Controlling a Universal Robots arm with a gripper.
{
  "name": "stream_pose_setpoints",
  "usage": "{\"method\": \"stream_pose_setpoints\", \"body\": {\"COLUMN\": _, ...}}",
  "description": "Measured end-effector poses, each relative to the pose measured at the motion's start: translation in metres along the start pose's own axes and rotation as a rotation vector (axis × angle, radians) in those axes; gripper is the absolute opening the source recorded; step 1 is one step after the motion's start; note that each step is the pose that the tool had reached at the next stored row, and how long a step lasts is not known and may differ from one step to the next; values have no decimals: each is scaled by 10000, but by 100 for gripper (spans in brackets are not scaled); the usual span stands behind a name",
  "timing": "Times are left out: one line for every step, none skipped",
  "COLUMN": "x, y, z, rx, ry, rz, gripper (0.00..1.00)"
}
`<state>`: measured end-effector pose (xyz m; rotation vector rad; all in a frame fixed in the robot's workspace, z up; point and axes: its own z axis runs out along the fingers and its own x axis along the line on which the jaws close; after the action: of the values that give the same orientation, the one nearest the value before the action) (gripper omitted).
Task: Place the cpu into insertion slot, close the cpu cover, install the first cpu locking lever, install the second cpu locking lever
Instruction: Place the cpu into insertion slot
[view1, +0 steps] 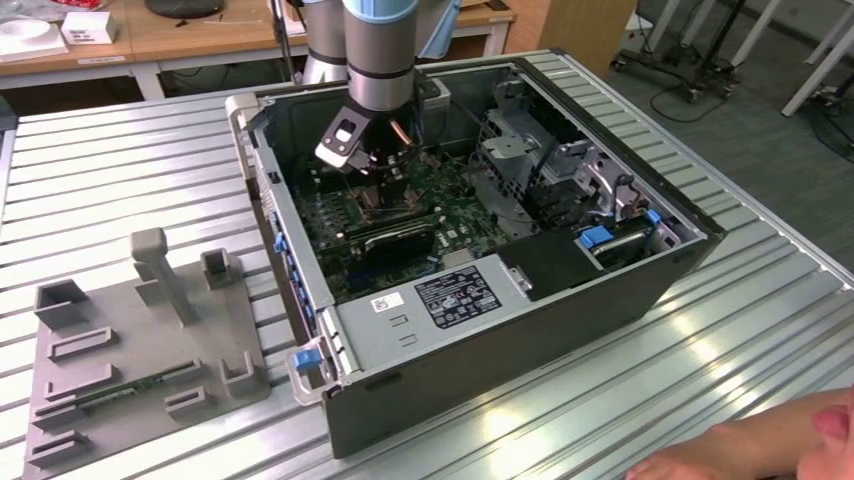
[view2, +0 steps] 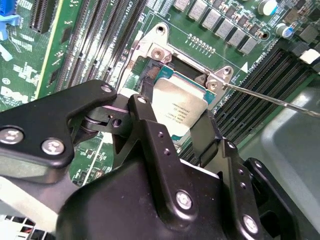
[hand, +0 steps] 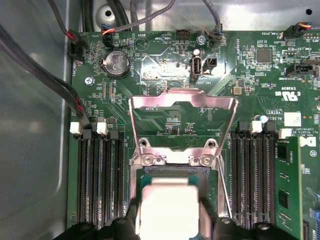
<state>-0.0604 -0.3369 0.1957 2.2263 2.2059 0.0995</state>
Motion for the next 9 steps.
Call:
{"method": "stream_pose_setpoints", "body": {"x": 0, "y": 1, "z": -10, "rx": -1, "ry": 0, "rz": -1, "gripper": 55}}
{"method": "stream_pose_setpoints", "body": {"x": 1, "y": 1, "z": -14, "rx": -1, "ry": -1, "rz": 0, "gripper": 55}}
{"method": "stream_pose_setpoints", "body": {"x": 1, "y": 1, "z": -15, "rx": -1, "ry": -1, "rz": -1, "gripper": 55}}
{"method": "stream_pose_setpoints", "body": {"x": 1, "y": 1, "z": -15, "rx": -2, "ry": -13, "rz": -3, "gripper": 55}}
{"method": "stream_pose_setpoints", "body": {"x": 0, "y": 1, "z": -17, "rx": 0, "ry": -49, "rz": -3, "gripper": 55}}
{"method": "stream_pose_setpoints", "body": {"x": 0, "y": 0, "z": -17, "rx": -2, "ry": -86, "rz": -4, "gripper": 55}}
{"method": "stream_pose_setpoints", "body": {"x": 0, "y": 1, "z": -17, "rx": -4, "ry": -126, "rz": -6, "gripper": 55}}
{"method": "stream_pose_setpoints", "body": {"x": 0, "y": 1, "z": -16, "rx": -6, "ry": -156, "rz": -8, "gripper": 55}}
{"method": "stream_pose_setpoints", "body": {"x": 0, "y": 1, "z": -17, "rx": -6, "ry": -169, "rz": -10, "gripper": 55}}
